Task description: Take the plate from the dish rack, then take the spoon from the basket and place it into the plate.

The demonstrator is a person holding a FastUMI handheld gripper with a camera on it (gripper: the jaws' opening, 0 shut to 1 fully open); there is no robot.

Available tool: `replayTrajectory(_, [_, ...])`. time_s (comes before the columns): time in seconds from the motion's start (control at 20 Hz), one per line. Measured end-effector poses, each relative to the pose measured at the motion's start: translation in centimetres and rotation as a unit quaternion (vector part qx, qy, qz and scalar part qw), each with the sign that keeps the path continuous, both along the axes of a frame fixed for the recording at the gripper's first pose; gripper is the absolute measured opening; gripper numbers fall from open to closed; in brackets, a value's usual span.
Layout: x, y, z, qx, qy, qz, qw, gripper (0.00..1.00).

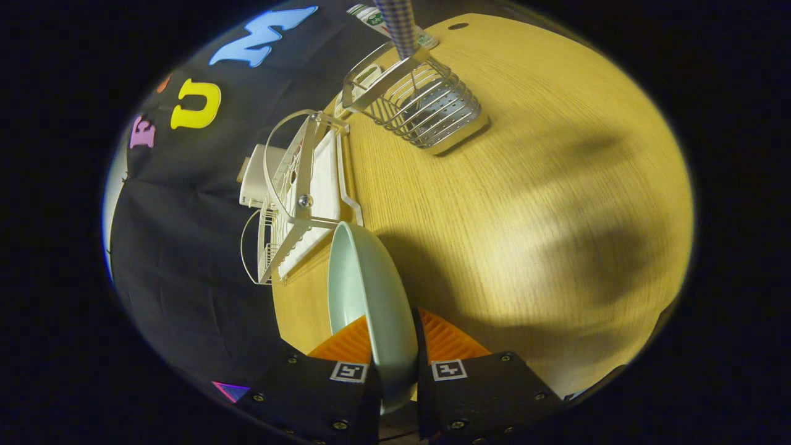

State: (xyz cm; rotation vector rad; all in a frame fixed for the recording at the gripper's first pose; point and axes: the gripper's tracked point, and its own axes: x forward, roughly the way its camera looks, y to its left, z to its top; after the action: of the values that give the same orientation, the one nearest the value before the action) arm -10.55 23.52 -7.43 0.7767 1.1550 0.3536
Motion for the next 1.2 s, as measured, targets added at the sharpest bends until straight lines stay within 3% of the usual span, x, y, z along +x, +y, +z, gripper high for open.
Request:
replayTrajectory(0.15, [0.4, -1.6, 0.6, -0.051, -0.039, 0.005, 0.998, 0.27])
replayTrajectory(0.2, [0.3, -1.9, 0.7, -0.074, -0.056, 0.015, 0.996, 0.34])
replayTrajectory(0.25, [0.4, -2.4, 1.1, -0.093, -0.075, 0.025, 0.992, 0.49])
replayTrajectory(0.3, [0.6, -3.0, 1.8, -0.113, -0.092, 0.030, 0.989, 0.54])
replayTrajectory(0.6, [3.3, -7.6, 10.9, -0.174, -0.247, -0.015, 0.953, 0.58])
replayTrajectory(0.75, [5.2, -10.2, 16.2, -0.196, -0.334, -0.047, 0.920, 0.58])
replayTrajectory(1.05, [7.6, -14.7, 23.9, -0.238, -0.494, -0.099, 0.830, 0.58])
replayTrajectory(1.2, [7.4, -15.8, 24.4, -0.259, -0.523, -0.093, 0.807, 0.58])
